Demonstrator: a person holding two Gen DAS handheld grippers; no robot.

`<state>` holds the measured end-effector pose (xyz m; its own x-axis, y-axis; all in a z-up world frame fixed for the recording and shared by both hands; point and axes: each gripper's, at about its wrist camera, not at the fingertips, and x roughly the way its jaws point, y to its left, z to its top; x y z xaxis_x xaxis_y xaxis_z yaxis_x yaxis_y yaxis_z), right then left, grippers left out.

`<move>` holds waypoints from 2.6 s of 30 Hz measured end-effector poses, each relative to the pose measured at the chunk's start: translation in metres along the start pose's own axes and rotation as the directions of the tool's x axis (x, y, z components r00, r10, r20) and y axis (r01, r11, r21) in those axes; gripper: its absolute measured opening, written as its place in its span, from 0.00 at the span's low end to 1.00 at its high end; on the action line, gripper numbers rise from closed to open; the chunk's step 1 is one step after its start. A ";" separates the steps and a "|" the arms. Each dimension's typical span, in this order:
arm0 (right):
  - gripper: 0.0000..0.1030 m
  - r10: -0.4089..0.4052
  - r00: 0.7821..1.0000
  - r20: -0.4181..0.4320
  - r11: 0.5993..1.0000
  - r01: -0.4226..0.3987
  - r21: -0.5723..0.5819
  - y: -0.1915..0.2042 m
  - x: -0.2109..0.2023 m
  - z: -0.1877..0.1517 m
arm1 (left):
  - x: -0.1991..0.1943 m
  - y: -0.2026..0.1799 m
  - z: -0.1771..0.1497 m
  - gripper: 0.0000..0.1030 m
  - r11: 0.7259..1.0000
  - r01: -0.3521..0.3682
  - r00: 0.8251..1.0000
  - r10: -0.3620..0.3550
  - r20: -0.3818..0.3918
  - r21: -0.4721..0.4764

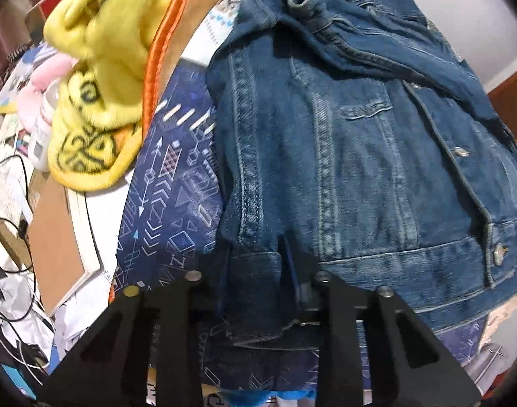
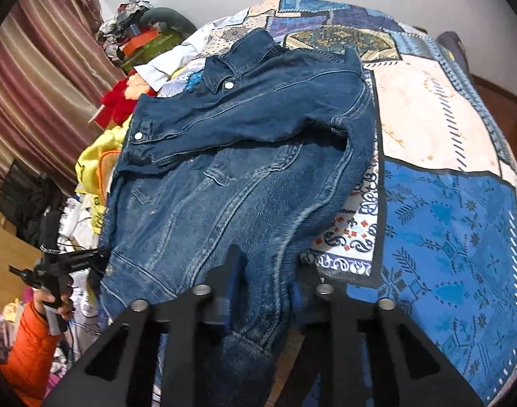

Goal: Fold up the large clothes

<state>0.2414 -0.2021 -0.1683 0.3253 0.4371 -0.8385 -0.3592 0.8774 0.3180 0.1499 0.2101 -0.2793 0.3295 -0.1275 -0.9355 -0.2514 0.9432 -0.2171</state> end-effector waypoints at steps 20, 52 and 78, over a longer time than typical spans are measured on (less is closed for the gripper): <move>0.10 0.039 0.965 0.259 0.999 -0.043 0.007 -0.008 -0.015 0.132 | -0.127 -0.053 0.176 0.19 0.994 0.093 0.888 -0.106 0.447 0.050; 0.11 -0.258 0.952 0.165 0.963 0.268 -0.039 -0.109 0.032 0.189 | 0.017 -0.037 0.284 0.24 0.939 -0.340 0.906 0.316 0.282 0.040; 0.11 -0.084 0.996 0.018 0.947 0.086 -0.310 -0.009 0.072 0.145 | 0.044 -0.127 0.191 0.77 0.841 -0.395 0.912 0.311 0.266 0.371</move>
<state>0.3947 -0.1503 -0.1677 0.3703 0.3651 -0.8542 -0.5831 0.8072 0.0923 0.3701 0.1436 -0.2394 0.4643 0.2585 -0.8471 -0.0041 0.9571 0.2898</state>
